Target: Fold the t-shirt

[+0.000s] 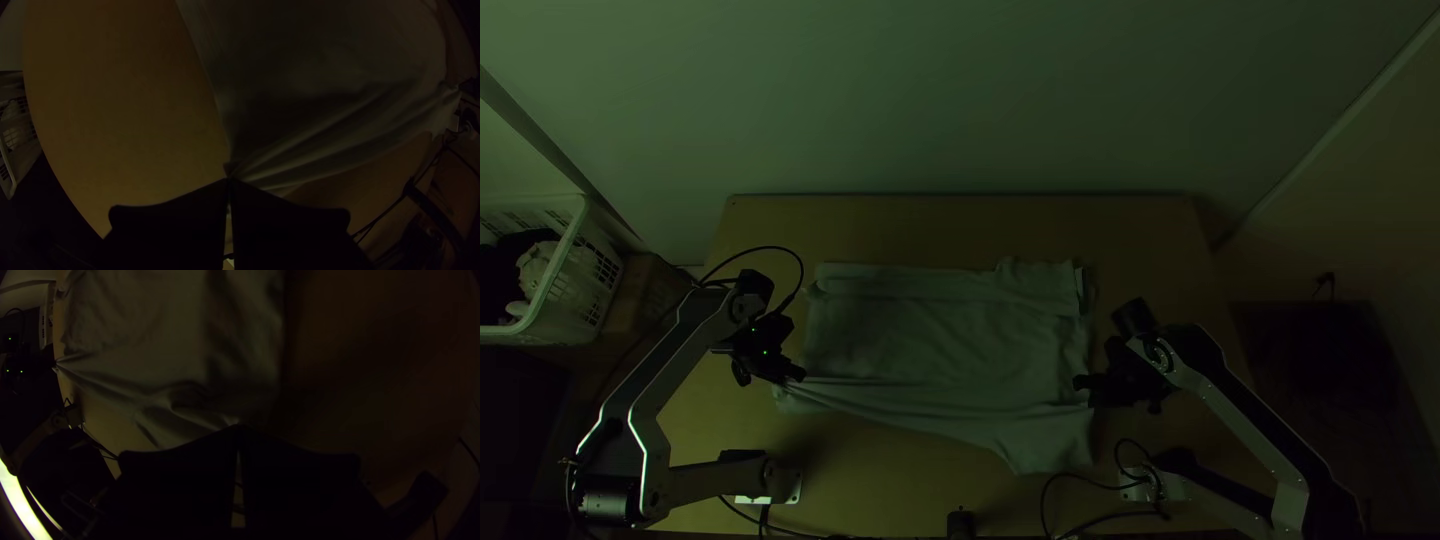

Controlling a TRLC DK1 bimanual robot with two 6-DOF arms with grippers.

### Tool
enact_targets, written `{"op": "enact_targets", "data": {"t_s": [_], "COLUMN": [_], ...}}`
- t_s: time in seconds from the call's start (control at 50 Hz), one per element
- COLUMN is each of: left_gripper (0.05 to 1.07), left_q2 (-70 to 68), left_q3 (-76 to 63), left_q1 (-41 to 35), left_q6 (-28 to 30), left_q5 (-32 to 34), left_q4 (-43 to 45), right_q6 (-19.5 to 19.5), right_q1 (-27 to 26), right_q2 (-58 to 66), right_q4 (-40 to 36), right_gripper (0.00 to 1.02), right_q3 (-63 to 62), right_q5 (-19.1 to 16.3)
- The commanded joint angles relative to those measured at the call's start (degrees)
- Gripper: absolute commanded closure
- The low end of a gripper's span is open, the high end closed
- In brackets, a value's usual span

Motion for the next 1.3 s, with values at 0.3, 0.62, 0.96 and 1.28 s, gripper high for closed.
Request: {"op": "enact_targets", "data": {"t_s": [0.3, 0.62, 0.96, 1.28], "left_gripper": [1.04, 1.04, 1.04, 1.04], "left_q2": [6.48, 12.28, 19.31, 27.48], "left_q3": [12.94, 23.57, 34.47, 47.21], "left_q1": [1.49, 0.78, 0.43, 0.08], "left_q6": [1.22, 1.13, 1.22, 1.48], "left_q5": [0.4, 0.48, 0.83, 0.92], "left_q4": [-1.5, -1.5, -1.5, -3.26], "right_q6": [-5.0, -6.49, -6.23, -6.14], "right_q1": [-5.98, -8.18, -8.79, -11.08], "right_q2": [4.66, 13.36, 22.59, 30.85], "right_q4": [-0.45, 2.27, 6.93, 9.65], "right_gripper": [0.99, 0.99, 0.99, 0.99], "right_q3": [8.67, 16.75, 24.66, 31.87], "right_q5": [0.53, 2.64, 3.43, 3.51]}}
